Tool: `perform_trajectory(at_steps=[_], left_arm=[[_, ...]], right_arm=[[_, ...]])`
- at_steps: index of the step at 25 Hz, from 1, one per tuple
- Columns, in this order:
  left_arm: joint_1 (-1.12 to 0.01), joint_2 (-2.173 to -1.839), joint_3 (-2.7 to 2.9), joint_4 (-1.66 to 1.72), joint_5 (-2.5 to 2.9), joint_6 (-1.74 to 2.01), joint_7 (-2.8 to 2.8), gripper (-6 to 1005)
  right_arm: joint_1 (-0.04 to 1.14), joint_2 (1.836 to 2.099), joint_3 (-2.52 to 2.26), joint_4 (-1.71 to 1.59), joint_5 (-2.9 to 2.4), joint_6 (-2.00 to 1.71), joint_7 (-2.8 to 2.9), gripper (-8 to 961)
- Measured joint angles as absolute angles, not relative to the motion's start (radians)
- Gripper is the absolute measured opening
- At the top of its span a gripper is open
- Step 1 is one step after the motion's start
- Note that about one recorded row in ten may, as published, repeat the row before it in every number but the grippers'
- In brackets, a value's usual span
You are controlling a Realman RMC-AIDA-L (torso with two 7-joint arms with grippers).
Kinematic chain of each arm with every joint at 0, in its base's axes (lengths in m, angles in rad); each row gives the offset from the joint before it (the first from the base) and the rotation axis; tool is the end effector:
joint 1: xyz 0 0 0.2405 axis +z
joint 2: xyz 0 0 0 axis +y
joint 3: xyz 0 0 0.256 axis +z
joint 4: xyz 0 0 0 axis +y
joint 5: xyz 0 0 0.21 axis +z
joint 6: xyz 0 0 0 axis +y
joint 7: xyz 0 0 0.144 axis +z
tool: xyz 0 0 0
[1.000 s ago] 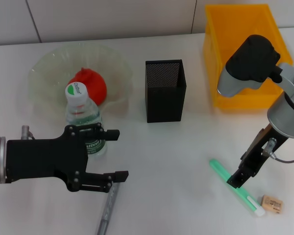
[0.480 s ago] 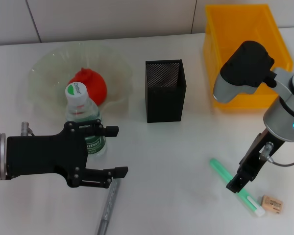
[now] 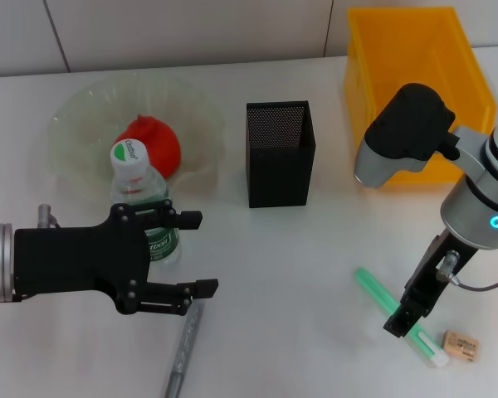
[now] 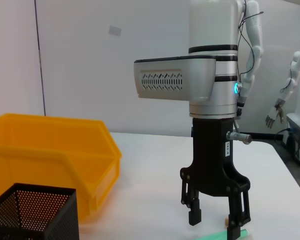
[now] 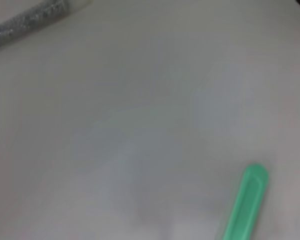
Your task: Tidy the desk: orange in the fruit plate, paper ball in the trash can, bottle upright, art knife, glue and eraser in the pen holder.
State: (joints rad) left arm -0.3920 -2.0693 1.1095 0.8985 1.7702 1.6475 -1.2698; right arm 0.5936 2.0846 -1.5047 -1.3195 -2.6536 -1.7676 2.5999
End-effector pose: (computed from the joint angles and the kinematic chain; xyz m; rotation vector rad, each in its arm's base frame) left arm -0.2268 0.2952 -0.0085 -2.9622 -0.1206 -0.6956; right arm 0.1982 0.3137 -0.0161 -2.6616 1.0096 -0.8872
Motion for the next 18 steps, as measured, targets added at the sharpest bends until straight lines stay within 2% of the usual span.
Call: perform_trajectory(at_steps=[18], left_arm=[[-0.396,-2.069,1.107,0.888,1.77,1.646,-1.26,864]], right_arm=[[0.623,2.085,-1.525,-1.273,-2.659,-1.752,2.607,729]])
